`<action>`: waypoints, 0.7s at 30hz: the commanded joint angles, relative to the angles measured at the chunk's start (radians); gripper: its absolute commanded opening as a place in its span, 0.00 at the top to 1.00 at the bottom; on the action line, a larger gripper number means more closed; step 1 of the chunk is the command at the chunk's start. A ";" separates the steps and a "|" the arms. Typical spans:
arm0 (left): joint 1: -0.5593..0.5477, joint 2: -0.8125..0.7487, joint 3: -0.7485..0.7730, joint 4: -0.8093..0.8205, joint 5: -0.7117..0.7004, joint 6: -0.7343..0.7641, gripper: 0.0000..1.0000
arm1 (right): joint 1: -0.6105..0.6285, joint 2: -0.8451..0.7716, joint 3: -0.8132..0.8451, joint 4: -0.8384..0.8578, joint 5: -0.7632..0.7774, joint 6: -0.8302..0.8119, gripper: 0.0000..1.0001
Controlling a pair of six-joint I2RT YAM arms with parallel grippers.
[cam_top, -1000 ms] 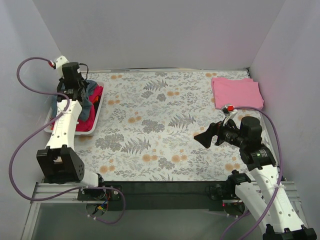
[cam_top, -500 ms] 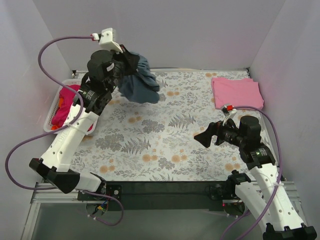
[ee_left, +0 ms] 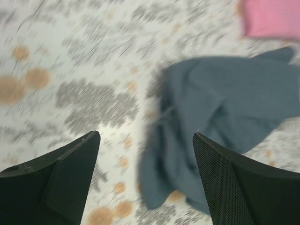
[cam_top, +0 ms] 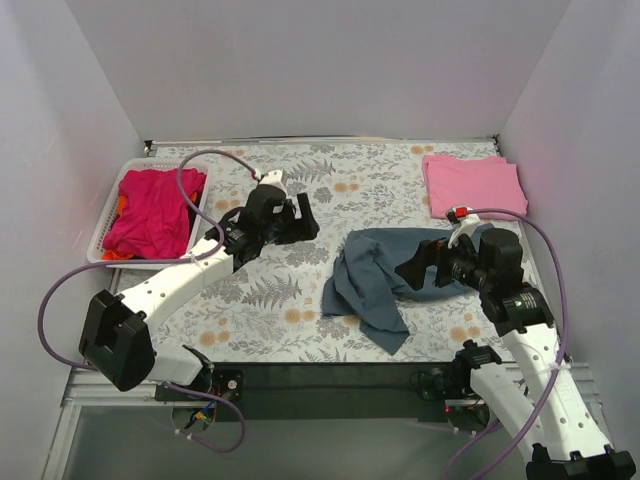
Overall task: Fold and stack the t-shirts
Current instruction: Move the tshirt to the center of the board, then flatten the tshirt out
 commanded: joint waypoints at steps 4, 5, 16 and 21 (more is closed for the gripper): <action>-0.038 -0.097 -0.108 -0.046 0.079 0.022 0.21 | 0.006 0.109 0.018 -0.063 0.044 -0.016 0.12; -0.060 -0.092 -0.126 -0.051 0.099 0.022 0.21 | 0.006 0.141 0.012 -0.063 0.029 -0.015 0.22; -0.227 0.185 -0.096 -0.113 0.170 -0.015 0.21 | 0.035 0.345 -0.143 -0.129 -0.077 -0.004 0.32; -0.227 0.286 -0.039 -0.138 0.197 0.014 0.25 | 0.087 0.399 -0.171 -0.121 -0.042 0.014 0.34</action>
